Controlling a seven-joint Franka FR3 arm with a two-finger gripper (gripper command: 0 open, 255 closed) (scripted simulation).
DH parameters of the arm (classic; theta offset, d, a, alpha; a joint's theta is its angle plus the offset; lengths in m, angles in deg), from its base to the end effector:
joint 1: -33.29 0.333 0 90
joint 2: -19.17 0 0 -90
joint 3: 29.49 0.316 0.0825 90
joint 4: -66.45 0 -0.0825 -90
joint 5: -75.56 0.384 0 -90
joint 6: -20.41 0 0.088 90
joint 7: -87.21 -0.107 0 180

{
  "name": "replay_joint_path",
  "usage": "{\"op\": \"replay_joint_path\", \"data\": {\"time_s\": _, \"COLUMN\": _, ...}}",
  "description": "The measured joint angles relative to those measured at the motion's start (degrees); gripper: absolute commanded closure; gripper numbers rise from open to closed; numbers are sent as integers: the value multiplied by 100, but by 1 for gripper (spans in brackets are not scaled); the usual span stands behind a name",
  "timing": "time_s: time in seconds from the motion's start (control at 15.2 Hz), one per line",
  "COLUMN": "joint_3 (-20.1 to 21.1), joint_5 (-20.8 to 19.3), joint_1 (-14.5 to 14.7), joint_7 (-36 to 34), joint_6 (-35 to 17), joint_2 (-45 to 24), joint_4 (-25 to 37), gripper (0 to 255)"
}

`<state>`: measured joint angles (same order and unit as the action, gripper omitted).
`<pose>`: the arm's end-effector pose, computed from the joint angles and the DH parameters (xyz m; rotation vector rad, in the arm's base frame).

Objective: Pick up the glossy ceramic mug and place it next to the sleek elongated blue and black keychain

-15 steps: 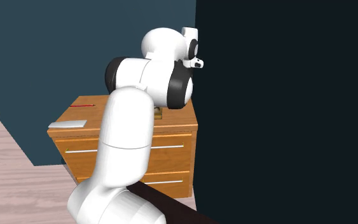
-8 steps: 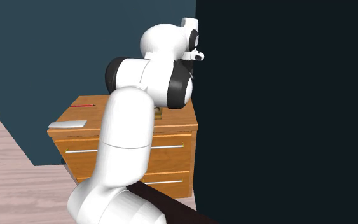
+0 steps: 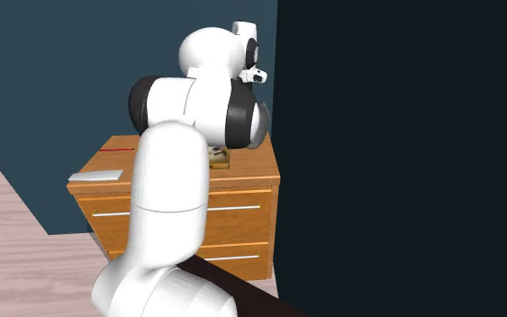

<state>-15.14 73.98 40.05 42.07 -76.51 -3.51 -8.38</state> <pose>0.6406 0.2115 0.5229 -3.0104 0.6650 0.0554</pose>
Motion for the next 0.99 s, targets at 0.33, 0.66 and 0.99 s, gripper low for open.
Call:
{"op": "replay_joint_path", "data": {"time_s": 0.33, "joint_3": 171, "joint_5": -36, "joint_1": 385, "joint_7": -562, "joint_6": -136, "joint_2": 125, "joint_4": -238, "gripper": 255}}
{"op": "replay_joint_path", "data": {"time_s": 0.66, "joint_3": 345, "joint_5": -118, "joint_1": 825, "joint_7": -1167, "joint_6": -106, "joint_2": 74, "joint_4": -135, "gripper": 255}}
{"op": "replay_joint_path", "data": {"time_s": 0.99, "joint_3": 498, "joint_5": -247, "joint_1": 1299, "joint_7": -1771, "joint_6": -85, "joint_2": -126, "joint_4": 98, "gripper": 255}}
